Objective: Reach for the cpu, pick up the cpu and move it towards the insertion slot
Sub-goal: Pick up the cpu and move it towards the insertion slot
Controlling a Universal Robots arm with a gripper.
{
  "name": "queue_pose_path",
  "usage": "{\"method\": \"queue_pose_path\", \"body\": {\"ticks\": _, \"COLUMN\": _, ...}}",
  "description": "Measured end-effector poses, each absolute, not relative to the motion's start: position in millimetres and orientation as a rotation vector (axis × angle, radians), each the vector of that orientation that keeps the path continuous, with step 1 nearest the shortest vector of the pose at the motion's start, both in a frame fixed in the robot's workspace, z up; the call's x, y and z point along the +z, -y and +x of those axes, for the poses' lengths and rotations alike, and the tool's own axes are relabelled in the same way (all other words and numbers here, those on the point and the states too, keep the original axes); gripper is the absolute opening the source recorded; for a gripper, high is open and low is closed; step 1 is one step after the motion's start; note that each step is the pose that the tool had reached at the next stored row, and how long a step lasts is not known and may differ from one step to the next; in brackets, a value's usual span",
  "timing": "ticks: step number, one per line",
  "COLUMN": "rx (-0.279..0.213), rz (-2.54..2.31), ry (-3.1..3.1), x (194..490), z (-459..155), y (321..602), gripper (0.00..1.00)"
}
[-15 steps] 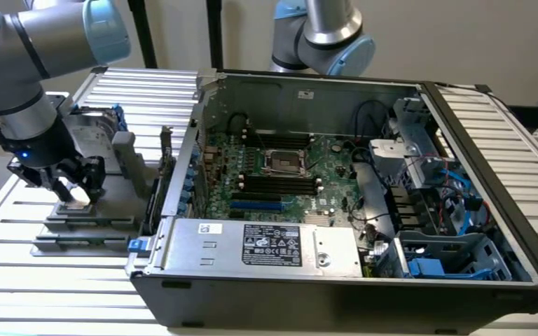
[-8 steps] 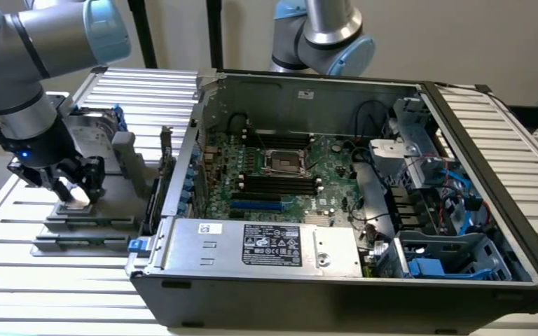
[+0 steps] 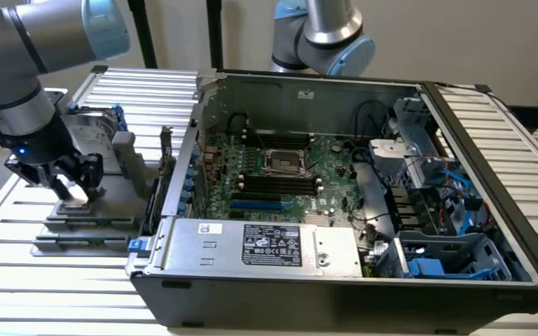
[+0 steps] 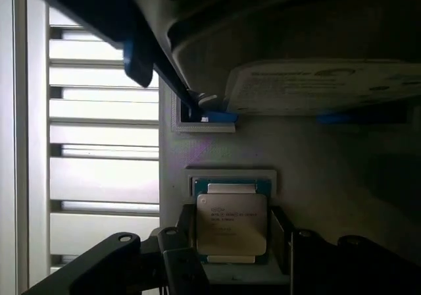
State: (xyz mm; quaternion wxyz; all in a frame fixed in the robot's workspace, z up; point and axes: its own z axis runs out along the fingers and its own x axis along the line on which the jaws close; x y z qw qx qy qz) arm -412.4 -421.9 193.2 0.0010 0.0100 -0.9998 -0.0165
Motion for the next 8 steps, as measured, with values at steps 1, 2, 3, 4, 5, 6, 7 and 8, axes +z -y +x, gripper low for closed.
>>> {"method": "queue_pose_path", "body": {"ticks": 1, "rx": -0.051, "rz": 0.031, "ry": 3.139, "x": 195.5, "z": -412.4, "y": 421.9, "gripper": 0.54}}
{"method": "queue_pose_path", "body": {"ticks": 2, "rx": -0.05, "rz": 0.031, "ry": 3.138, "x": 198.3, "z": -412.4, "y": 421.9, "gripper": 0.54}}
{"method": "queue_pose_path", "body": {"ticks": 3, "rx": -0.05, "rz": 0.031, "ry": 3.139, "x": 201.8, "z": -412.4, "y": 421.9, "gripper": 0.54}}
{"method": "queue_pose_path", "body": {"ticks": 4, "rx": -0.049, "rz": 0.031, "ry": 3.138, "x": 206.0, "z": -412.4, "y": 421.9, "gripper": 0.54}}
{"method": "queue_pose_path", "body": {"ticks": 5, "rx": -0.049, "rz": 0.031, "ry": 3.138, "x": 210.4, "z": -412.3, "y": 421.9, "gripper": 0.54}}
{"method": "queue_pose_path", "body": {"ticks": 6, "rx": -0.049, "rz": 0.031, "ry": 3.139, "x": 214.8, "z": -412.3, "y": 421.9, "gripper": 0.54}}
{"method": "queue_pose_path", "body": {"ticks": 7, "rx": -0.049, "rz": 0.031, "ry": 3.138, "x": 219.3, "z": -412.1, "y": 421.8, "gripper": 0.54}}
{"method": "queue_pose_path", "body": {"ticks": 8, "rx": -0.049, "rz": 0.031, "ry": 3.139, "x": 223.8, "z": -411.7, "y": 421.9, "gripper": 0.54}}
